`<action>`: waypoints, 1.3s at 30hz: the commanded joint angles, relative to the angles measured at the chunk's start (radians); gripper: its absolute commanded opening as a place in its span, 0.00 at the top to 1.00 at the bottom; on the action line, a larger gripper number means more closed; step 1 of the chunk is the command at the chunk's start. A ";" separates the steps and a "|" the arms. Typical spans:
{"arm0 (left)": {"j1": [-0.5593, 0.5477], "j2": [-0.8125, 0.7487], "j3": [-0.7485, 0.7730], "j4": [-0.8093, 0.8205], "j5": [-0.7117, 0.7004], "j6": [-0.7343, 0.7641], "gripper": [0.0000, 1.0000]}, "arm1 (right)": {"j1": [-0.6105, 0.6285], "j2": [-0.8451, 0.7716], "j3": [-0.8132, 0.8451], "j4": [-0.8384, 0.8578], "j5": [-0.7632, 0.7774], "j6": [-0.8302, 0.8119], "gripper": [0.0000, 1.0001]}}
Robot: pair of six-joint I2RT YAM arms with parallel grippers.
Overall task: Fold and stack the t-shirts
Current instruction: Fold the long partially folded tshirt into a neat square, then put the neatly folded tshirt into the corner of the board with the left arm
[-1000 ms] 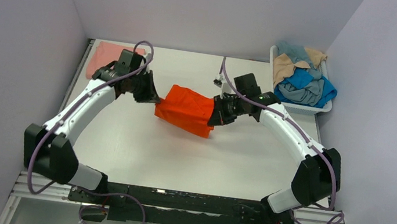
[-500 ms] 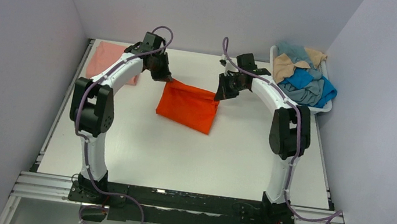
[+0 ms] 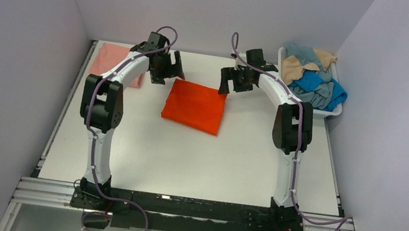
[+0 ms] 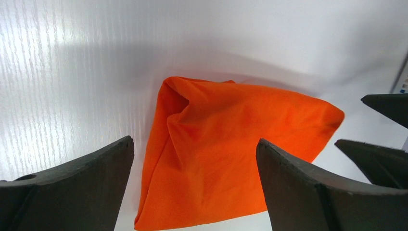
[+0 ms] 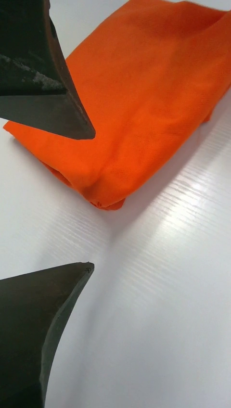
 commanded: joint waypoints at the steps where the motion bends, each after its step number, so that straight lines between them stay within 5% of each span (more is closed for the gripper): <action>1: -0.003 -0.131 -0.093 0.032 0.014 0.066 0.01 | 0.001 -0.235 -0.213 0.199 0.035 0.197 0.00; 6: -0.004 -0.119 -0.184 0.060 0.099 0.218 0.01 | 0.008 -0.324 -0.421 0.353 -0.196 0.325 0.00; 16: -0.024 0.083 -0.071 -0.010 0.096 0.287 0.01 | 0.006 -0.322 -0.477 0.329 -0.073 0.369 0.00; 21: -0.070 0.155 -0.035 -0.067 0.024 0.256 0.19 | -0.006 -0.402 -0.539 0.355 0.028 0.378 0.00; 29: -0.181 0.197 0.011 -0.218 -0.277 0.094 0.41 | -0.042 -0.560 -0.660 0.382 0.183 0.376 0.00; 32: -0.221 0.243 0.083 -0.304 -0.336 0.058 0.67 | -0.054 -0.609 -0.696 0.397 0.225 0.366 0.00; 34: -0.243 0.257 0.109 -0.322 -0.366 0.048 0.95 | -0.063 -0.638 -0.719 0.413 0.240 0.355 0.00; 35: -0.245 0.261 0.122 -0.332 -0.383 0.042 1.00 | -0.068 -0.648 -0.727 0.417 0.249 0.353 0.00; 39: -0.234 0.237 0.188 -0.379 -0.556 0.078 1.00 | -0.083 -0.673 -0.744 0.423 0.265 0.325 0.00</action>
